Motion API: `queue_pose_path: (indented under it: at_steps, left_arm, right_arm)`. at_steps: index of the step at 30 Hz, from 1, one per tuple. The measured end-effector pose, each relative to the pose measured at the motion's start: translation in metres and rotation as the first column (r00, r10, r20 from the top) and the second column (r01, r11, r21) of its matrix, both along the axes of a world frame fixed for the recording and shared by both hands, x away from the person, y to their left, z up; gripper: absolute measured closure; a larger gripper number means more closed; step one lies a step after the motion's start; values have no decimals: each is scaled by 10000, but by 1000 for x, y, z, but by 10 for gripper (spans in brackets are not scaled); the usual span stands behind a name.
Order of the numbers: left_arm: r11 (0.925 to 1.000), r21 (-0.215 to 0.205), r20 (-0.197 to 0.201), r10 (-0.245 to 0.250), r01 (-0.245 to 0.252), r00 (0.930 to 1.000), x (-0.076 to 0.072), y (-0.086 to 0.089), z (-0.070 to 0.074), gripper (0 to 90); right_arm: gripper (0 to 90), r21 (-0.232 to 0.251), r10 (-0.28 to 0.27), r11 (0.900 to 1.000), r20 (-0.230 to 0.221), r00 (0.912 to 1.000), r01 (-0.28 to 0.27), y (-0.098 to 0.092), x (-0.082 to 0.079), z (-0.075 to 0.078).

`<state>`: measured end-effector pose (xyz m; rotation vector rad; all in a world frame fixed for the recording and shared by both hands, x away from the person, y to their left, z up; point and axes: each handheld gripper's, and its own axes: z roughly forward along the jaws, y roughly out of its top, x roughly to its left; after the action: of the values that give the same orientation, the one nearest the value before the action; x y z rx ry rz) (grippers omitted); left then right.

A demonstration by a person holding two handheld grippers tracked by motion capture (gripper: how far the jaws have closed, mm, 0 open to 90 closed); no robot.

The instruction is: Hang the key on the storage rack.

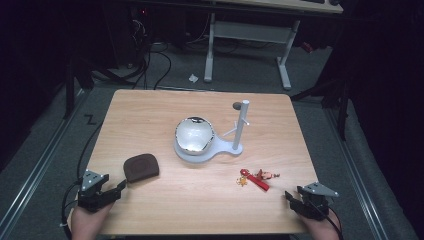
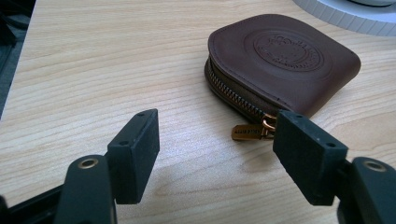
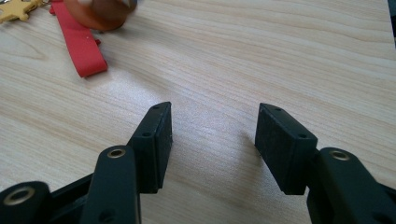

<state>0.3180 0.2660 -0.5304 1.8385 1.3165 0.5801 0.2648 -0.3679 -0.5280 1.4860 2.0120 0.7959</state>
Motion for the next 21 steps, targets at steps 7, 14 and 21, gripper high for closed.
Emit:
queue_pose_path:
  at_steps: [7,14,21]
  left_arm:
    - [10000,62,19,-6,6,10000,1,0,0,319]
    - [10000,23,25,-30,30,10000,0,0,-1,319]
    - [10000,37,9,-51,51,10000,0,0,-1,319]
  right_arm:
    - [467,201,-15,9998,7,10000,15,-2,0,-1]
    - [469,352,-29,9994,-11,10000,29,-3,0,-2]
    - [469,386,-11,9993,-5,10000,11,-3,0,-2]
